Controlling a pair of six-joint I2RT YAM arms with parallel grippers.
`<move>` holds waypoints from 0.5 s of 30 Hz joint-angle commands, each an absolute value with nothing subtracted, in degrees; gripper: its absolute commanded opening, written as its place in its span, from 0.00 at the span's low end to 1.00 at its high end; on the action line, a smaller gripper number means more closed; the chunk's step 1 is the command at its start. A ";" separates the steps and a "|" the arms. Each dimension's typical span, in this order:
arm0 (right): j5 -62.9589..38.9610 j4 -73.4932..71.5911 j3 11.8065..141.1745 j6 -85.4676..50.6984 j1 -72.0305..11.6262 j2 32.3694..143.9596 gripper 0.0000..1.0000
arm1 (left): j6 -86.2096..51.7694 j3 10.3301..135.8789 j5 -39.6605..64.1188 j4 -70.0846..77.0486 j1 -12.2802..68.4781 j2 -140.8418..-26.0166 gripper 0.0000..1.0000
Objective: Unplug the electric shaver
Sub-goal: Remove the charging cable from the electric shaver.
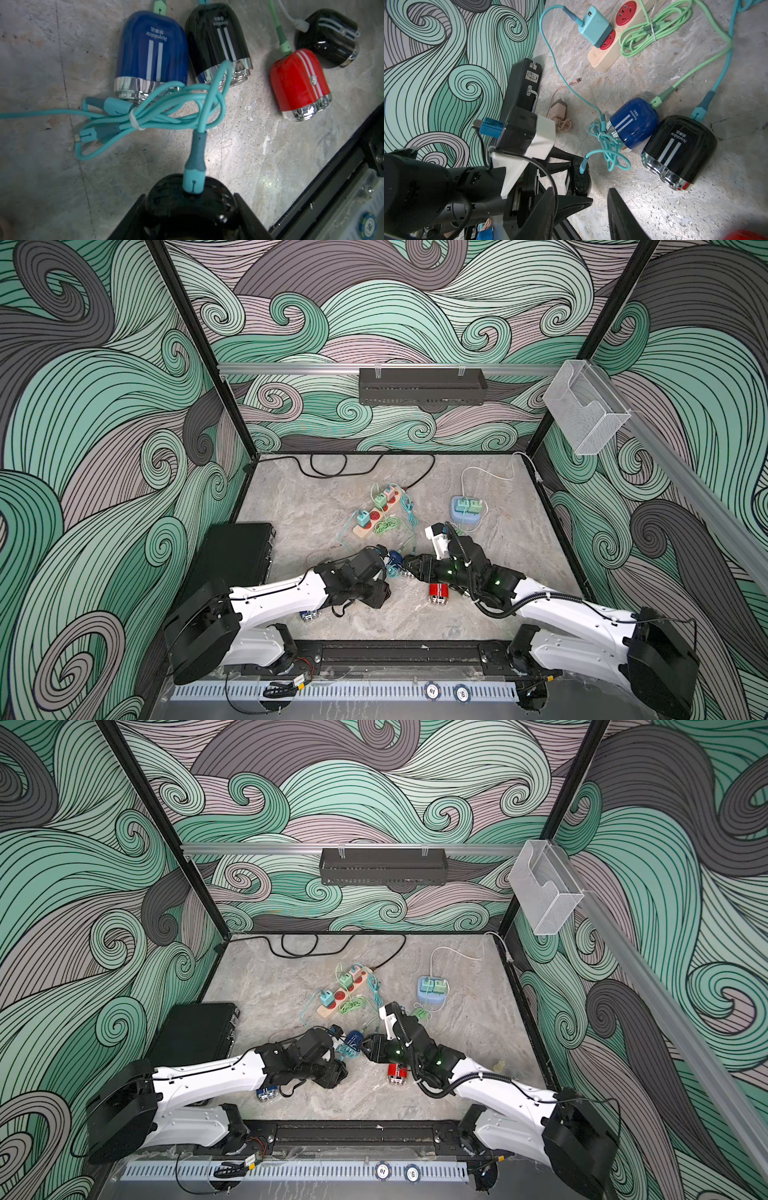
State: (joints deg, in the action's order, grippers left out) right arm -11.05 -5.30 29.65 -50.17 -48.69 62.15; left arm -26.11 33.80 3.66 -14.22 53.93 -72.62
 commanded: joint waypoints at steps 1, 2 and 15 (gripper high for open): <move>-2.04 0.68 28.89 -53.52 -48.69 58.78 0.40 | -25.74 33.14 7.29 -8.67 52.19 -70.32 0.40; -1.65 0.36 28.21 -53.48 -48.38 57.73 0.40 | -25.76 33.05 7.30 -8.83 52.09 -70.04 0.40; -19.21 -11.41 29.24 -51.49 -48.03 65.55 0.38 | -22.68 31.47 8.88 -5.27 51.33 -67.30 0.40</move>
State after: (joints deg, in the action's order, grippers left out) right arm -14.61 -6.15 28.62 -51.05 -47.99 63.90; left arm -24.86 31.94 7.20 -8.97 51.77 -68.90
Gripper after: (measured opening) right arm 0.378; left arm 0.569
